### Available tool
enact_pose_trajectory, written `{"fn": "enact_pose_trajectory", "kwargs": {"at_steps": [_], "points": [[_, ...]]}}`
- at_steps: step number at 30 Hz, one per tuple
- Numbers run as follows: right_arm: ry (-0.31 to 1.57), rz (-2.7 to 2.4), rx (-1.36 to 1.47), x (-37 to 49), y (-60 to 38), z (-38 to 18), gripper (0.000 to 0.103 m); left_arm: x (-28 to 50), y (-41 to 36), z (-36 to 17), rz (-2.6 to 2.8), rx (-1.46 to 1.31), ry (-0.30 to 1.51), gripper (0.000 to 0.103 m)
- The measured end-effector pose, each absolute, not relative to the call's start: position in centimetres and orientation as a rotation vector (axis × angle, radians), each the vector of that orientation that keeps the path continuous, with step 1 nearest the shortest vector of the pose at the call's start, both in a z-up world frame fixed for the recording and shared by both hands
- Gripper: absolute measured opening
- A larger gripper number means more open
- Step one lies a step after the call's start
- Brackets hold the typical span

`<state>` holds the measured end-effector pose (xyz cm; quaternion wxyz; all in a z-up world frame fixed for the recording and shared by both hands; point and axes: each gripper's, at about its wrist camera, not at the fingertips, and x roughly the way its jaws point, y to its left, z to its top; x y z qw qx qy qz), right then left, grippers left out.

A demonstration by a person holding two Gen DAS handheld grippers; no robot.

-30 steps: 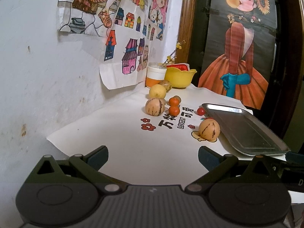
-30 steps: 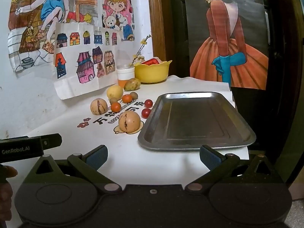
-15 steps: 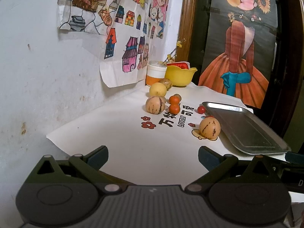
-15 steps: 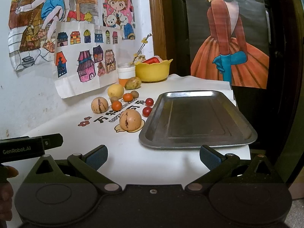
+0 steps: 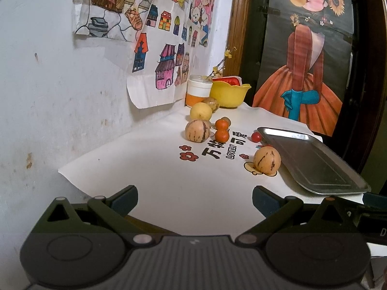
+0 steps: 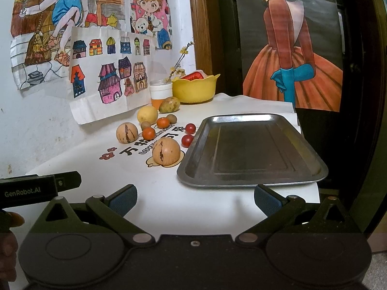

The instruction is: Organize fruits

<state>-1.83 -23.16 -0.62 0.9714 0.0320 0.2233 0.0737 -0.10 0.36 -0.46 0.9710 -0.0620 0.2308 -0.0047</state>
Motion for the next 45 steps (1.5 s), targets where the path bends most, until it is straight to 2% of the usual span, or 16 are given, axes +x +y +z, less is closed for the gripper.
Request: {"fn": "enact_pose_trajectory", "kwargs": {"at_steps": [25, 35, 45], "points": [[0.466, 0.169, 0.072, -1.9, -23.0, -1.2, 0.103, 0.4, 0.2, -0.6, -0.001, -0.127, 0.519, 0.103], [0.417, 0.258, 0.015, -1.1, -22.6, 0.1, 0.103, 2.7, 0.7, 0.8, 0.04, -0.087, 0.537, 0.103], [0.445, 0.347, -0.012, 2.0, -22.9, 1.2, 0.103, 6.2, 1.0, 1.0, -0.014, -0.065, 0.555, 0.103]]}}
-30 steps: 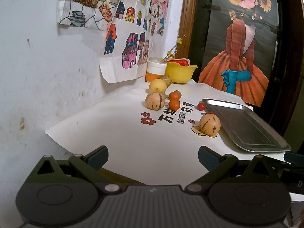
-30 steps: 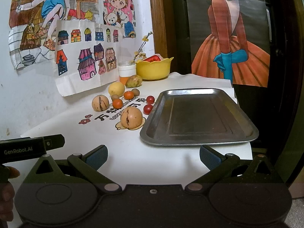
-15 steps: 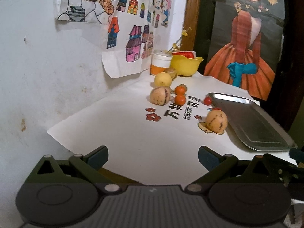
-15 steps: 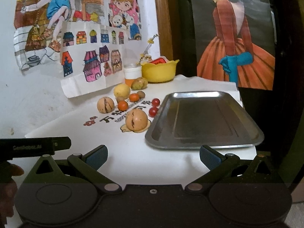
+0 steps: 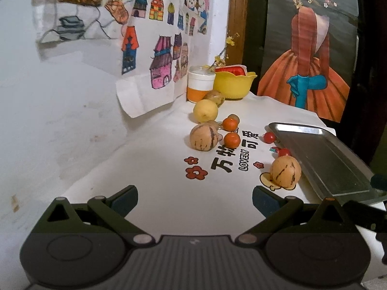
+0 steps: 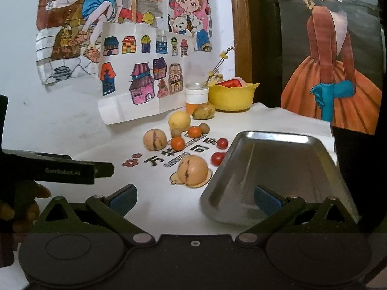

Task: Organize fruits
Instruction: 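Grasp a large tan speckled fruit with the left tool while the right tool grasps another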

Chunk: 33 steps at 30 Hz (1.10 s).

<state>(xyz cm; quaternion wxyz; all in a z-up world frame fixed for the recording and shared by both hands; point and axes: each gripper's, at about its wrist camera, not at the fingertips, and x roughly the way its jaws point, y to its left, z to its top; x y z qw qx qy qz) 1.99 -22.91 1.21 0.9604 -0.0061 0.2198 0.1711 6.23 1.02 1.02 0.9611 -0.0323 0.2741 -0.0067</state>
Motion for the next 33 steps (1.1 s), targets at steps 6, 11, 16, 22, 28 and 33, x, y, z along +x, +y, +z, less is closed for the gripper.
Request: {"fn": "enact_pose_trajectory", "kwargs": {"at_steps": [6, 11, 16, 22, 28, 33], "points": [[0.452, 0.34, -0.076, 4.5, -22.4, 1.4, 0.103, 9.1, 1.5, 0.8, -0.063, -0.097, 0.568, 0.103], [0.477, 0.373, -0.114, 6.5, -21.4, 1.3, 0.103, 11.7, 1.4, 0.9, -0.091, -0.096, 0.571, 0.103], [0.512, 0.405, -0.132, 8.0, -20.2, 0.7, 0.102, 14.2, 1.0, 0.9, -0.109, -0.07, 0.581, 0.102], [0.539, 0.418, -0.144, 9.9, -19.3, 0.2, 0.102, 17.3, 0.8, 0.6, -0.119, -0.07, 0.603, 0.102], [0.543, 0.443, -0.165, 11.5, -18.6, 0.0, 0.092, 19.8, 0.9, 0.0, -0.124, -0.098, 0.627, 0.102], [0.553, 0.455, -0.18, 12.4, -18.0, -0.2, 0.082, 21.1, 0.9, -0.4, -0.141, -0.116, 0.649, 0.102]]}}
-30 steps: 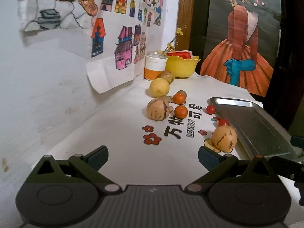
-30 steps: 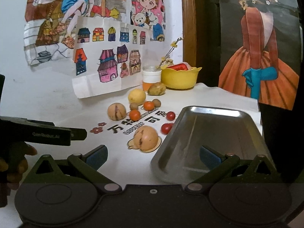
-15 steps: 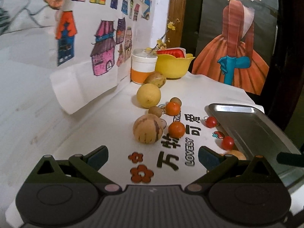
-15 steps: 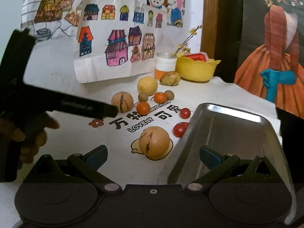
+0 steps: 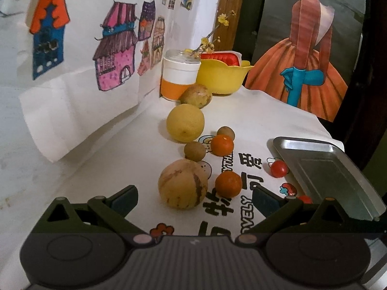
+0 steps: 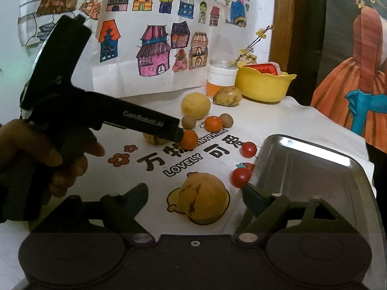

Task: Organize fruits
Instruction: 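Grasp a large tan speckled fruit with the left tool while the right tool grasps another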

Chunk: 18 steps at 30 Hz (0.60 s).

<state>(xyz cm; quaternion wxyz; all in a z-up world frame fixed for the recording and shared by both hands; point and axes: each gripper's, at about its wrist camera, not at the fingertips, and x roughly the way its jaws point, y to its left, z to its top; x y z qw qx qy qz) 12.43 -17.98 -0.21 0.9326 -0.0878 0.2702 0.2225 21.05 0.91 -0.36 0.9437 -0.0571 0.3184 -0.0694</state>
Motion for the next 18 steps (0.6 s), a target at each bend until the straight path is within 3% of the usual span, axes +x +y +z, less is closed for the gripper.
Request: {"fn": "enact_pose_trajectory", "kwargs": {"at_steps": [4, 12, 18], "points": [[0.565, 0.442, -0.193, 13.1, -17.6, -0.4, 0.074, 21.8, 1.0, -0.7, -0.14, -0.121, 0.668, 0.094], [0.597, 0.454, -0.189, 13.9, -17.5, -1.0, 0.068, 22.6, 1.3, -1.3, -0.12, -0.13, 0.673, 0.086], [0.618, 0.449, -0.18, 14.3, -17.5, -1.2, 0.056, 22.7, 1.6, -1.2, -0.1, -0.151, 0.673, 0.07]]}}
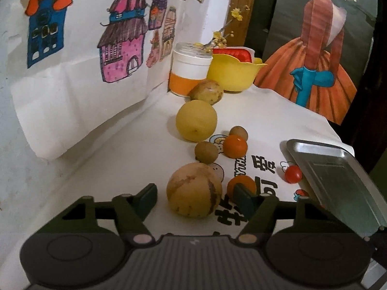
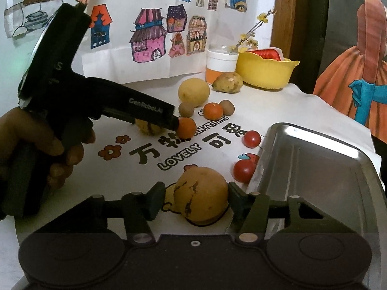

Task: Organize fruits
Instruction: 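Grasp a large tan speckled fruit with the left tool while the right tool grasps another, then carry both held speckled fruits over the steel tray with both tools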

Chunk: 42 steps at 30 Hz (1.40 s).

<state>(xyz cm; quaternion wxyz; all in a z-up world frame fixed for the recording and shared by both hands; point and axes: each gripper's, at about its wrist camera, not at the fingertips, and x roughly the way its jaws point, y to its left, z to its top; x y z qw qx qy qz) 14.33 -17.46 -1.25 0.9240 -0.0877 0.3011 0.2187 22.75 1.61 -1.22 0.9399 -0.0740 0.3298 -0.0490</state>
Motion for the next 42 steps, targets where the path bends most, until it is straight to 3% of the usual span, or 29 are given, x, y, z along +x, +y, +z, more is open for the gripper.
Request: {"fn": "enact_pose_trajectory", "kwargs": {"at_steps": [4, 20, 42], "points": [[0.62, 0.436, -0.171, 14.5, -17.7, -1.3, 0.049, 22.9, 2.0, -1.2, -0.097, -0.178, 0.681, 0.053], [0.637, 0.459, -0.08, 10.4, -19.3, -0.9, 0.048, 17.6, 0.6, -0.5, -0.136, -0.169, 0.727, 0.052], [0.639, 0.354, 0.044, -0.6, -27.9, 0.3, 0.048, 9.4, -7.6, 0.1, -0.366, -0.154, 0.772, 0.052]]}}
